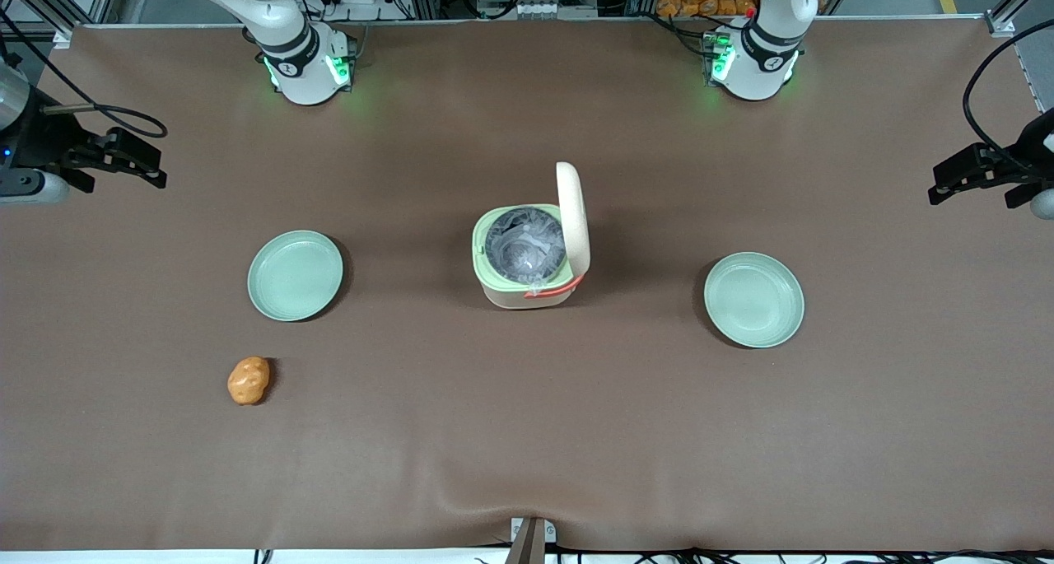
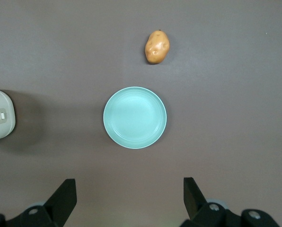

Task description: Press rice cooker button with right arm

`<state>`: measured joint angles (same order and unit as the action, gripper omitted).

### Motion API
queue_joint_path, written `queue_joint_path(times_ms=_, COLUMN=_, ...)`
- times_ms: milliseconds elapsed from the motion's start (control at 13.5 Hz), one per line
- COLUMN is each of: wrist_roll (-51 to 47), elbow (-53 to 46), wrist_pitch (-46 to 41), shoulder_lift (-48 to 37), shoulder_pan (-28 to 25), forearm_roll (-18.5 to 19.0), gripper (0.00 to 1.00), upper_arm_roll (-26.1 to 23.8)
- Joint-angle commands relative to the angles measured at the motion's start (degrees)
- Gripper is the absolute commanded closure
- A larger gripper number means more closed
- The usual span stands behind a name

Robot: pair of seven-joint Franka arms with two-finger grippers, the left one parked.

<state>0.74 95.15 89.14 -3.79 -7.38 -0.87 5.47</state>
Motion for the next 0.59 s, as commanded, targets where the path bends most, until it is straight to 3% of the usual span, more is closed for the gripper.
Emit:
queue_joint_path(times_ms=0, wrist_roll=0.7, elbow=7.0, wrist_pitch=3.0, shoulder_lift=-5.5, shoulder_pan=1.0, forearm_roll=0.4, gripper=0.00, upper_arm_roll=-1.0)
queue_joint_path(times_ms=519, wrist_roll=0.4, elbow=2.2, wrist_pitch=-0.6, shoulder_lift=-4.5, shoulder_pan=0.8, forearm_roll=0.5, gripper=0.00, upper_arm_roll=-1.2)
